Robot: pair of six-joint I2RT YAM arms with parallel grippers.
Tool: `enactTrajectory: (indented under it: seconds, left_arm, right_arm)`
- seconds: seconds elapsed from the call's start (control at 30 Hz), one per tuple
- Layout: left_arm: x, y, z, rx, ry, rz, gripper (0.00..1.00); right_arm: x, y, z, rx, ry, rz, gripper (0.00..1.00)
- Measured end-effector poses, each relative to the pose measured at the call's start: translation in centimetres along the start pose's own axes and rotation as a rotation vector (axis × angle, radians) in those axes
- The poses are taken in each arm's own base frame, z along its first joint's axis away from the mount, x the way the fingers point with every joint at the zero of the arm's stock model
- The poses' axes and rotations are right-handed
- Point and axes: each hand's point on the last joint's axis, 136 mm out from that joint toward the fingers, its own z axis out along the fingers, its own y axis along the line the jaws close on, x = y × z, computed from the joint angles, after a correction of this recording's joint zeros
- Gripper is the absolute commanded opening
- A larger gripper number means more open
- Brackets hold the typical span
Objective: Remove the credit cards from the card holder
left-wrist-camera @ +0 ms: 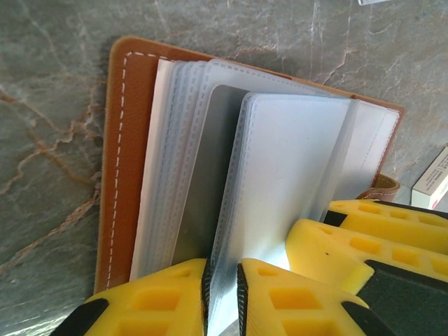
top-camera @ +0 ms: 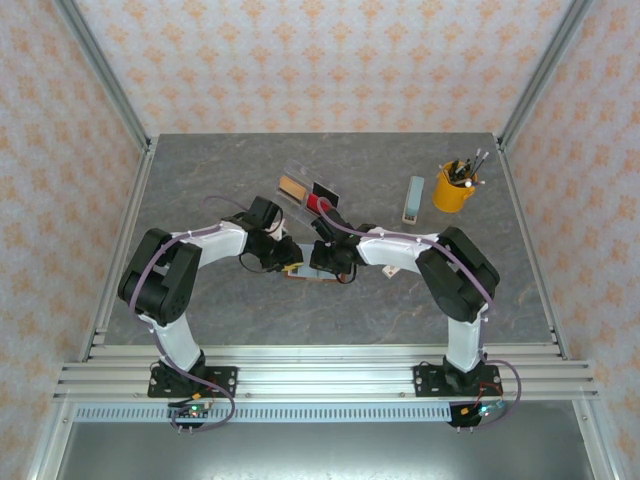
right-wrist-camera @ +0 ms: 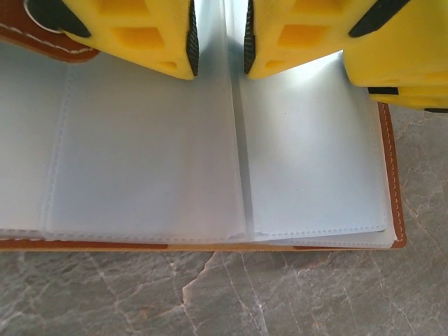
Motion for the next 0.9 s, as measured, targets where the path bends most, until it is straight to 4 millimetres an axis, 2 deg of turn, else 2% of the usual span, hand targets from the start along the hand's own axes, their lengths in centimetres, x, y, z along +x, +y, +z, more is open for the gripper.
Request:
enactTrajectory:
  seconds: [0.13, 0.37, 0.5, 0.63, 0.9]
  left_arm:
    - [0.0, -0.3, 0.0, 0.016, 0.004, 0.004, 0.20]
    - [-0.1, -0.3, 0.0, 0.017, -0.001, 0.006, 0.01]
    - [0.1, 0.2, 0.0, -0.019, -0.004, 0.019, 0.00]
    - [0.6, 0.8, -1.2, -0.090, -0.017, 0.066, 0.00]
    - [0.6, 1.5, -4.9, -0.220, -0.085, 0.146, 0.00]
  right_arm:
    - [0.0, 0.0, 0.0, 0.000, 0.001, 0.000, 0.24]
    - [-0.1, -0.2, 0.0, 0.003, 0.000, 0.004, 0.24]
    - [0.0, -0.1, -0.5, -0.016, -0.012, 0.001, 0.28]
    - [0.3, 0.4, -2.2, -0.075, -0.036, -0.005, 0.33]
    - [-0.8, 3.4, -7.1, -0.267, -0.158, -0.027, 0.45]
